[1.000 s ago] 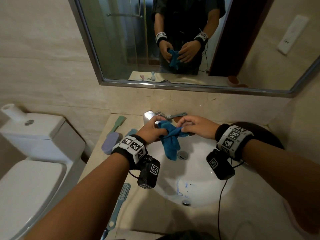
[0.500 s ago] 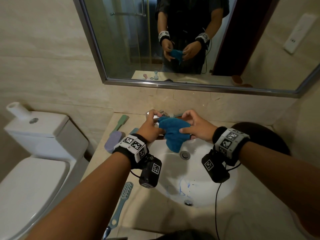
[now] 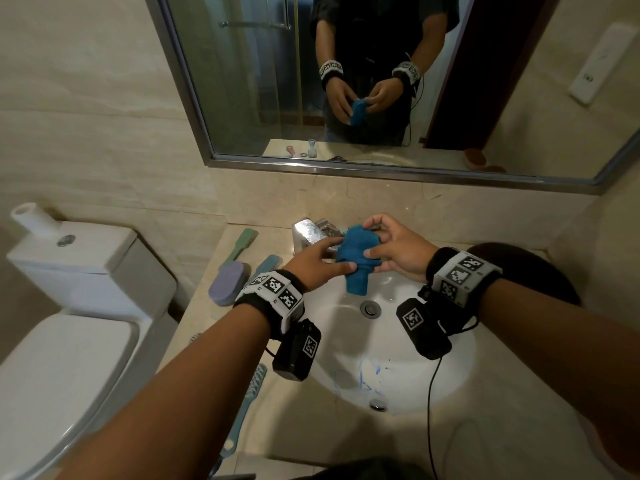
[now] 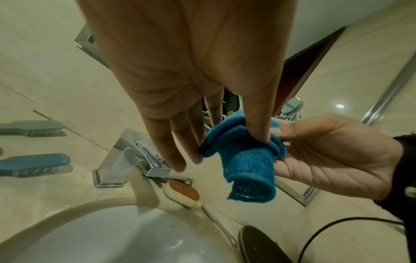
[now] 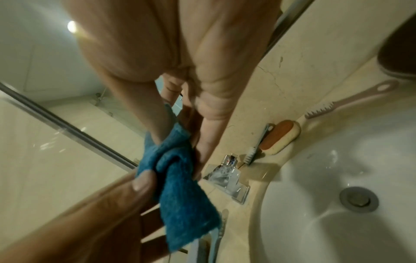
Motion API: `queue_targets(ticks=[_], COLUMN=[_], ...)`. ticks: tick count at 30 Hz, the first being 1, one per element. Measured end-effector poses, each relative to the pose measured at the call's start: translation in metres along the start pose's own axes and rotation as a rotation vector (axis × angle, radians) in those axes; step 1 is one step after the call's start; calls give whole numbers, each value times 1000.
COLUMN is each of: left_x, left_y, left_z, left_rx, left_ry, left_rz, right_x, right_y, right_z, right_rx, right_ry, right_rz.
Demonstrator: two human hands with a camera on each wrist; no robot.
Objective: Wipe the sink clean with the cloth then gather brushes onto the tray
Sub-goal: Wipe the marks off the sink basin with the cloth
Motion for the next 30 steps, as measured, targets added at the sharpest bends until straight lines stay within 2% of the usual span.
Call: queue_targets(ticks=[3,5,7,10,11,14,16,19,23,28,30], left_x=[4,5,1,-4,-6,-6,-5,-5,-6,-10,-8], left_y=[2,1,2,7,8,8,6,6,8,6,4], left_z=[2,2,1,-1,-2,-2,-1,2,2,2,1], left_rx=[3,31,38,49,55,83,95,109,110,66,23], left_ry=[35,-3,-62,-82,-75,-48,-37,-49,-54,-165,-117], left_rz=[-147,-151,-76,-38,-27,13,-2,-60,-69,-26,-73], right_x=[3,1,-1,-4,-4,-6,-6,-5,-7,-9,-8], right_y=[2,1,0,3,5,8,7,3,-4,-10,-10], right_z=[1,1,1,-4,-5,-5,-3,3,4,3,3], right_rx=[-20,-7,27,118,101,-2,22,105,132,116,112], right_ry=[55,69,76,33,6,-32,49,133,11,-147,-158], right_rz=[78,72,-50,-423,-507,-532,-528,-663,-736,-754,-733])
Point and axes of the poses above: each hand's wrist, its own z-axis towards the middle knuckle, its own x-axis out of the palm, y = z × x, the point moved 1 cm from there along z, towards the middle knuckle, and after that the axes turned 15 degrees about y, right-handed, at the moved point
